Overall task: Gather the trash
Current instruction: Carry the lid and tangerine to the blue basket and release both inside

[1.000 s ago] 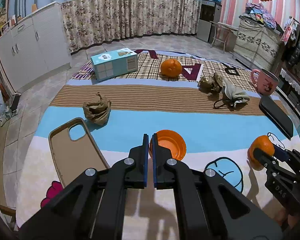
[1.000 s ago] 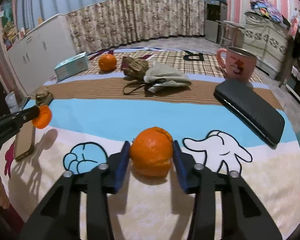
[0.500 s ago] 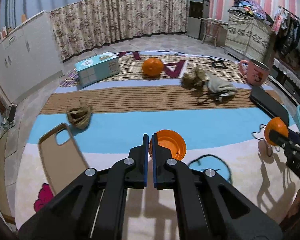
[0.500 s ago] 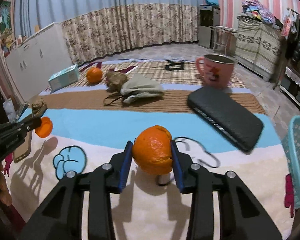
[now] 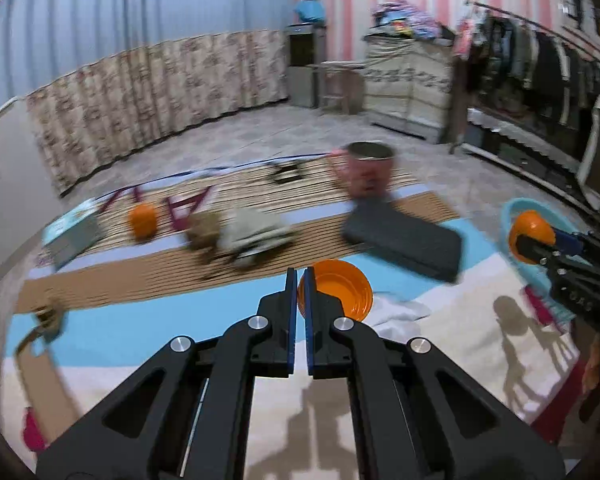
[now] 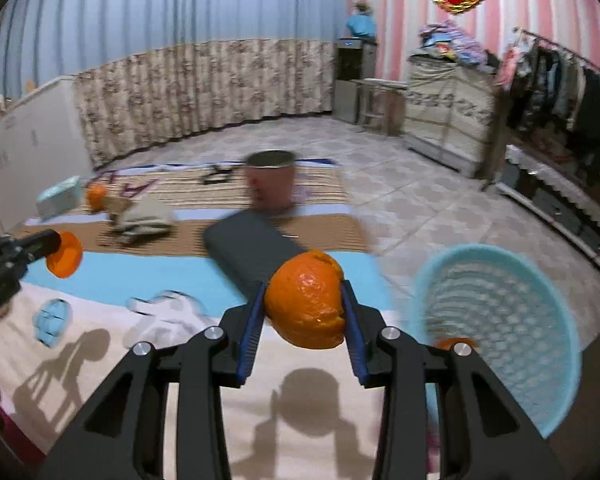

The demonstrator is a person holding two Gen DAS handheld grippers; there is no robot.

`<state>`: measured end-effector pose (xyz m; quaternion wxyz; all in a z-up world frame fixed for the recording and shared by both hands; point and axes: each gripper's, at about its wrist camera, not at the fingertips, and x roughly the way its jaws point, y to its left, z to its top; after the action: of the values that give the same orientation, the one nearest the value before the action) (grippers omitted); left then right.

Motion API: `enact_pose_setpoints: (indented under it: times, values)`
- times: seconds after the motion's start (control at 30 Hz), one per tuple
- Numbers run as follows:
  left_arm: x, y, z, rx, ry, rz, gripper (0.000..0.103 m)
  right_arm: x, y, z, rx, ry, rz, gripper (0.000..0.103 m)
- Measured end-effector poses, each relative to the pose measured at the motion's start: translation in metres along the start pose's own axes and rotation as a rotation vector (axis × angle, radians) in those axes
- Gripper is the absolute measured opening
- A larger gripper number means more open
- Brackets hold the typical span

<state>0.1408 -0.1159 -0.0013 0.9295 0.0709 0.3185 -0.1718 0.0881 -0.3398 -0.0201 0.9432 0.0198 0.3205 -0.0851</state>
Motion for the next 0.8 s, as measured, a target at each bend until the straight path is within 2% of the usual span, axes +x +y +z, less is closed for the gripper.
enact_pose_setpoints:
  times: [0.4, 0.67, 0.8]
  values:
    - [0.042, -0.156, 0.034, 0.133, -0.039, -0.170, 0.002, -0.010, -0.145, -0.004, 0.177, -0.013, -0.134, 0.037]
    - [0.052, -0.229, 0.039, 0.172, -0.062, -0.243, 0.002, -0.008, -0.191, -0.005, 0.213, -0.014, -0.174, 0.037]
    - [0.059, -0.248, 0.041, 0.168, -0.054, -0.259, 0.002, -0.006, -0.208, -0.007, 0.226, -0.009, -0.187, 0.037]
